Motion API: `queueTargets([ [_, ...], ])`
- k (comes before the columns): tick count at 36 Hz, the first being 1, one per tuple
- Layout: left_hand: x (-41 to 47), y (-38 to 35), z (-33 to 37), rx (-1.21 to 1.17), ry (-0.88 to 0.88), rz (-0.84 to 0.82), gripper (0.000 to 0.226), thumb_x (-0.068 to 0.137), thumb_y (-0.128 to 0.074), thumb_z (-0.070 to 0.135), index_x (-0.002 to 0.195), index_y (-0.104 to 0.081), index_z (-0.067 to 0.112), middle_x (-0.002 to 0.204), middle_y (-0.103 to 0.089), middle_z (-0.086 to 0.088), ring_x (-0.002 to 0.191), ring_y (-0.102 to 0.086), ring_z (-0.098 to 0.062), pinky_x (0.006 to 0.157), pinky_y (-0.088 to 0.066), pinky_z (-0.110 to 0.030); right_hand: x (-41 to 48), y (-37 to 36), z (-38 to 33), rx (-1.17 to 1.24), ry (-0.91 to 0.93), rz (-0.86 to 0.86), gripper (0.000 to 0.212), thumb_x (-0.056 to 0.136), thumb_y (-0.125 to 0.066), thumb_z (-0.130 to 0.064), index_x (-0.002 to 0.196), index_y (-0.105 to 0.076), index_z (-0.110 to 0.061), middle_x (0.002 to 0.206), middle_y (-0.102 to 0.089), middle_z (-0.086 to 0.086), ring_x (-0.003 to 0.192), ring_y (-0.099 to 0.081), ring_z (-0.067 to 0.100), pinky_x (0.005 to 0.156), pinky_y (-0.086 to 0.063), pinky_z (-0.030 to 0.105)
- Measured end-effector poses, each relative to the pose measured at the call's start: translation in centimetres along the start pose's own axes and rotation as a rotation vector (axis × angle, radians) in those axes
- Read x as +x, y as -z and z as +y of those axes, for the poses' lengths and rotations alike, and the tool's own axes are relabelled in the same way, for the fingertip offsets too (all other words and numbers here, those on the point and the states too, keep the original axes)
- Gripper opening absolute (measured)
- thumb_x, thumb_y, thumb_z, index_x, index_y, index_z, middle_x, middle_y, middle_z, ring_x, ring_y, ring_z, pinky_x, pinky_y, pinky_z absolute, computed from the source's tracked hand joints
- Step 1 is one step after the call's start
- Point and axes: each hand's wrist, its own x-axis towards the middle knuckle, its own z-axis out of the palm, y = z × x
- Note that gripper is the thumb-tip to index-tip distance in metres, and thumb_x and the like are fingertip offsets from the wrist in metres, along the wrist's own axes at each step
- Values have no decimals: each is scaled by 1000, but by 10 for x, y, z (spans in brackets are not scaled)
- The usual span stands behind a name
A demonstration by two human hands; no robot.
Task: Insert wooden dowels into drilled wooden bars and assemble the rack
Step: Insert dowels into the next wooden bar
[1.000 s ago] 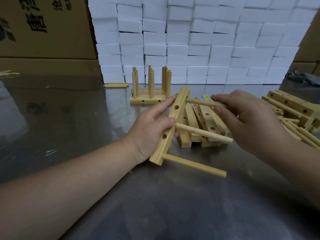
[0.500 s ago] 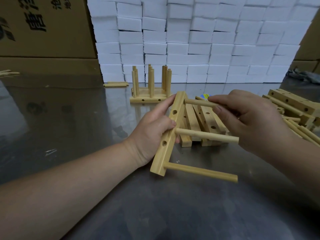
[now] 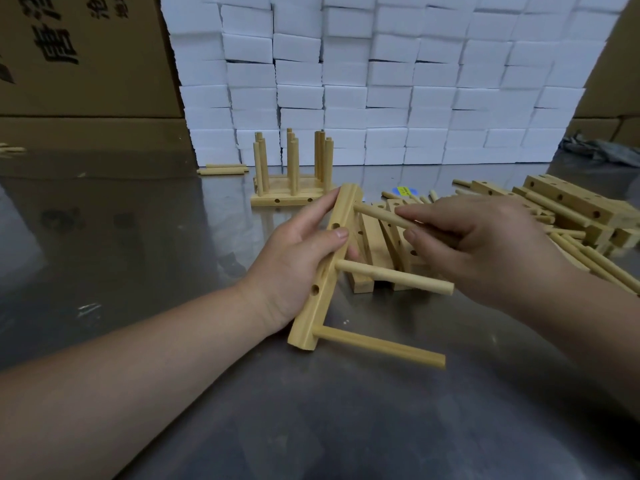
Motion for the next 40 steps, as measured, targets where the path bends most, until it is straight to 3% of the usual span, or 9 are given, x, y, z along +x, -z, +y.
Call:
queueTargets([
  [6, -2, -7, 2, -38, 10, 33, 32, 97, -41, 19, 108, -49, 48, 58, -60, 4, 50, -56, -3, 50, -45, -14, 1, 2, -2, -17, 19, 17, 27, 79, -55, -16, 99, -72, -12, 65, -63, -1, 60, -57, 18, 56, -51, 38],
  [13, -2, -9, 3, -54, -5, 68, 32, 96, -42, 18, 101, -52, 48, 56, -61, 4, 55, -58, -4, 52, -47, -15, 5, 4, 2, -158, 97, -1, 28, 86, -50, -19, 105, -69, -12, 64, -54, 5, 56, -50, 27, 49, -46, 37],
  [18, -3, -9, 4, -62, -28, 57, 33, 96, -43, 15, 101, -53, 46, 55, -60, 5, 56, -58, -4, 57, -48, -13, 4, 5, 2, -155, 115, 33, 24, 83, -56, -15, 101, -71, -9, 61, -55, 3, 54, -50, 22, 48, -45, 32],
  [22, -4, -9, 6, -19, -49, 47, 34, 96, -42, 14, 105, -52, 46, 54, -58, 8, 51, -54, -1, 53, -44, -12, 3, 5, 0, -162, 132, 32, 22, 84, -57, -15, 100, -71, -9, 60, -54, 1, 53, -52, 22, 47, -46, 31],
  [29, -4, -8, 5, 55, -89, 43, 36, 95, -44, 14, 109, -51, 46, 55, -59, 12, 56, -57, 2, 54, -44, -11, 3, 7, -2, -118, 122, 16, 30, 88, -47, -26, 99, -70, -9, 61, -55, -3, 56, -52, 18, 52, -47, 29],
  [33, -5, -8, 4, 85, -107, 43, 36, 95, -45, 15, 110, -49, 48, 56, -56, 10, 59, -57, 1, 56, -44, -12, 0, 7, -5, -70, 37, 23, 24, 86, -52, -21, 98, -70, -11, 66, -65, 1, 62, -59, 22, 57, -47, 31],
  [37, -6, -8, 3, 96, -121, 48, 38, 95, -46, 15, 108, -49, 50, 57, -57, 12, 61, -56, 1, 58, -45, -11, 0, 4, -6, 13, -86, 1, 28, 87, -51, -26, 104, -71, -15, 59, -51, -21, 56, -49, -2, 56, -38, 19],
  [40, -6, -9, 4, 107, -140, 52, 39, 94, -46, 14, 110, -46, 49, 57, -57, 14, 62, -55, 2, 59, -44, -10, 1, 4, -5, 116, -183, -19, 21, 90, -55, -24, 102, -71, -18, 58, -54, -15, 61, -52, 4, 52, -35, 14],
])
